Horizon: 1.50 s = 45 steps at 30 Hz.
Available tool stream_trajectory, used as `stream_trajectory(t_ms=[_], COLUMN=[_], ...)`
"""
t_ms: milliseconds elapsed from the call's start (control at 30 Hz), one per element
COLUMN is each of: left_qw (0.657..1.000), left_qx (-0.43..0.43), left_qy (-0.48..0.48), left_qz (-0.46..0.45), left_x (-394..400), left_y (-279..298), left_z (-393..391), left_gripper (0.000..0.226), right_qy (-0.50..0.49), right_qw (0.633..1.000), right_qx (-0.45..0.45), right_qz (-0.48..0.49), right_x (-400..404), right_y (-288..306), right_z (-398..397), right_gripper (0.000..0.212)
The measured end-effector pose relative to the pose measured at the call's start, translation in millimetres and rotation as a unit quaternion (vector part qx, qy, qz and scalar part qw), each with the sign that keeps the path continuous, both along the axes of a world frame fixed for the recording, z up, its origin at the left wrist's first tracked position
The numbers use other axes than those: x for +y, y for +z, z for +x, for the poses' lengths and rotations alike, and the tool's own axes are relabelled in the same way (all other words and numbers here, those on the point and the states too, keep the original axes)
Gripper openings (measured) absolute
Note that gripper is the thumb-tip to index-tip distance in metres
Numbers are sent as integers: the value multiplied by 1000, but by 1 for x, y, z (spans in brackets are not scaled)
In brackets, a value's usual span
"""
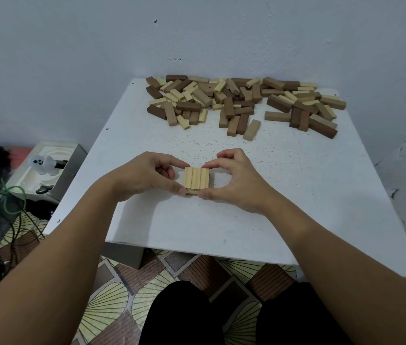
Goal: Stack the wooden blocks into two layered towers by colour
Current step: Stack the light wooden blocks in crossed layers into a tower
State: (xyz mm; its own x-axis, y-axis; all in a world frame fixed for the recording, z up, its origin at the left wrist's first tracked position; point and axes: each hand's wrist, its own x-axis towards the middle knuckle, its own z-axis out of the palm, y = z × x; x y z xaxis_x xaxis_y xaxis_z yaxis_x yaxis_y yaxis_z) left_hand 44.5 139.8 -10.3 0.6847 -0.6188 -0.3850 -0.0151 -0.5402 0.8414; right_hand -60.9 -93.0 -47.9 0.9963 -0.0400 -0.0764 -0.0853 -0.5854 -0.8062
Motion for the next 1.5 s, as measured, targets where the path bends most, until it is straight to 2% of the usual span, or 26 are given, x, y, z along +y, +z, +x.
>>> stream_trajectory(t_ms=[267,367,533,667,800,933,1033,1200,1300,1500], left_qw=[999,997,970,967,963,945,936,915,901,897], left_qx=[31,26,-80,-132,-179,-238,-289,-372,-403,-418], left_qy=[15,55,196,195,196,222,201,140,146,138], left_qz=[-17,-45,-117,-99,-53,-10,27,64,65,29], left_x=[5,3,-20,-45,-64,-73,-75,-70,-69,-66], left_y=[-3,-5,-3,-2,-14,-22,-27,-46,-53,-54], left_z=[4,4,7,10,22,42,56,62,62,66], left_gripper=[71,62,27,16,11,18,32,49,42,25], right_qy=[11,13,-48,-87,-103,-82,-62,-16,6,22], right_qw=[1000,999,987,979,987,995,998,982,969,950], right_qx=[19,25,-9,-30,-46,-45,-23,16,41,75], right_qz=[-4,17,153,182,113,42,-8,-188,-244,-303], right_x=[-1,-2,-7,-16,-26,-31,-27,-22,-21,-14], right_y=[6,6,5,8,10,16,20,22,24,23], right_z=[-2,-3,0,5,21,47,69,100,114,132], right_gripper=[81,87,53,41,31,30,38,54,61,65])
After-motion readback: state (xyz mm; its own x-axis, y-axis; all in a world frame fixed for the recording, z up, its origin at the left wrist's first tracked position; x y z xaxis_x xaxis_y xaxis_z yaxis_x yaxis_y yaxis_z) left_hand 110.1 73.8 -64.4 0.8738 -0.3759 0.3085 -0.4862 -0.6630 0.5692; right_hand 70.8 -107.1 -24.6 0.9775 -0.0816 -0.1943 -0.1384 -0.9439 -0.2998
